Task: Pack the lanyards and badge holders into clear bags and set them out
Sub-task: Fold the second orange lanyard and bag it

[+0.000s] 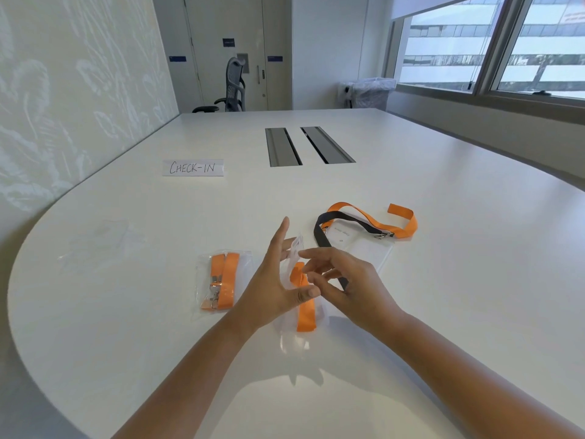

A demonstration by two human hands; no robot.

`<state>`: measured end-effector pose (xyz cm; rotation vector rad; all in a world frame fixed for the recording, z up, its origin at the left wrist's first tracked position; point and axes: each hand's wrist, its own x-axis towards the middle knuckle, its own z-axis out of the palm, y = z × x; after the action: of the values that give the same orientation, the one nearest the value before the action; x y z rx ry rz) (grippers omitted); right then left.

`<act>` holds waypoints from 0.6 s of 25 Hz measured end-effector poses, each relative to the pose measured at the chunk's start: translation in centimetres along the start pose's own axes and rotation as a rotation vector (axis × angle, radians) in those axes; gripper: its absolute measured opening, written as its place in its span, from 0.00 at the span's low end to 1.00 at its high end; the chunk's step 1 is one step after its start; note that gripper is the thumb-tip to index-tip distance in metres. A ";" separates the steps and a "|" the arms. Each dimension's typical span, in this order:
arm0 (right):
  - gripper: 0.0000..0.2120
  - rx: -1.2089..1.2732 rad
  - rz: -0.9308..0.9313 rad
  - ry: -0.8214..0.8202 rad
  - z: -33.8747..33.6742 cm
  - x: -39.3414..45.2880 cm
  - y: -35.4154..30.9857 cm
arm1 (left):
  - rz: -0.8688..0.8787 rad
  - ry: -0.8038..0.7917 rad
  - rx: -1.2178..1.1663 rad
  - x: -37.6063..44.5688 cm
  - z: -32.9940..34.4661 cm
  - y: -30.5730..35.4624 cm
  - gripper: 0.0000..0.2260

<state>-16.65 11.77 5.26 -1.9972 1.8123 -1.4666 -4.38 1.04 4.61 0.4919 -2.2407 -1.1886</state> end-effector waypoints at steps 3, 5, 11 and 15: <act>0.15 -0.049 0.037 0.008 -0.3 0.2 0.2 | 0.002 -0.040 0.011 0.0 0.2 -0.3 0.48; 0.11 -0.086 0.025 -0.007 -0.5 0.2 0.4 | 0.005 -0.053 0.013 0.0 0.3 -0.6 0.47; 0.06 -0.137 -0.001 -0.056 -0.9 0.3 0.3 | -0.022 -0.130 -0.014 0.1 0.4 -0.9 0.44; 0.05 -0.131 0.011 -0.152 -1.2 0.2 -0.1 | -0.059 -0.189 0.004 0.2 0.0 -1.0 0.44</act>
<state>-17.40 12.24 6.07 -2.0898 1.8959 -1.1852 -4.49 0.42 3.80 0.4674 -2.4031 -1.3091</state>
